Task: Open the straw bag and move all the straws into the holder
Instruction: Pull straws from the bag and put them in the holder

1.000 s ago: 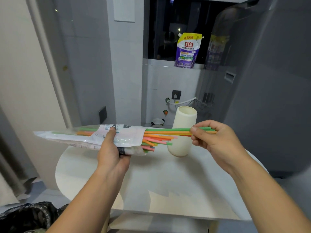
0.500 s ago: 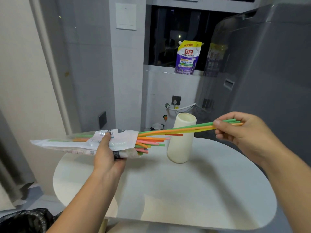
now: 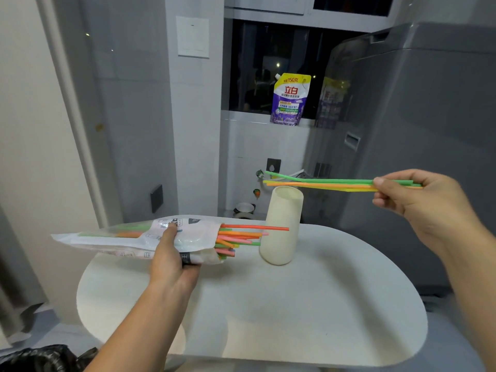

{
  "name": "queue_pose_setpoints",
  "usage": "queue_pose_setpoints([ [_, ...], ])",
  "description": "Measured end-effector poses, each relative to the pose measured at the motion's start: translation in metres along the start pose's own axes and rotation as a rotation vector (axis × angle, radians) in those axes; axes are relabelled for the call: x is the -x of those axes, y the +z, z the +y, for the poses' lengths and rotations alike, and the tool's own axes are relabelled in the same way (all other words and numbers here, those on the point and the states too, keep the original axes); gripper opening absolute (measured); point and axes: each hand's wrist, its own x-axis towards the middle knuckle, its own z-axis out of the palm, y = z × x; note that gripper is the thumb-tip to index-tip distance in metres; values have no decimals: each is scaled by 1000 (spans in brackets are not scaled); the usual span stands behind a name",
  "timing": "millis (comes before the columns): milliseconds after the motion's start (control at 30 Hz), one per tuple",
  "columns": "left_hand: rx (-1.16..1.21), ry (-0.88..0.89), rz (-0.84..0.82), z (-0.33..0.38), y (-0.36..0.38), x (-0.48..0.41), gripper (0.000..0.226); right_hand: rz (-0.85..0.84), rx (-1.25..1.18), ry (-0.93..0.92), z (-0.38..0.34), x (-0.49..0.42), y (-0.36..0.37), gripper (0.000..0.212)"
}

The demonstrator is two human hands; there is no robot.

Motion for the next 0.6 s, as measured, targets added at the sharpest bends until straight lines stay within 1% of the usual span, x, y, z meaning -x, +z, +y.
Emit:
queue_pose_setpoints([
  [133,-5,-14,-11,-9,2,3,42,47,100,-28,-6,-5,-4,7],
  [267,-16,-44,-18,-19,6,9,42,43,182,-17,-10,-10,-11,9],
  [467,-58,-47,-56,-33,0,8,49,-30,256,6,-24,-18,-14,8],
  [600,-74,-56,-59,-41,3,15,47,-71,289,15,-27,-27,-14,10],
])
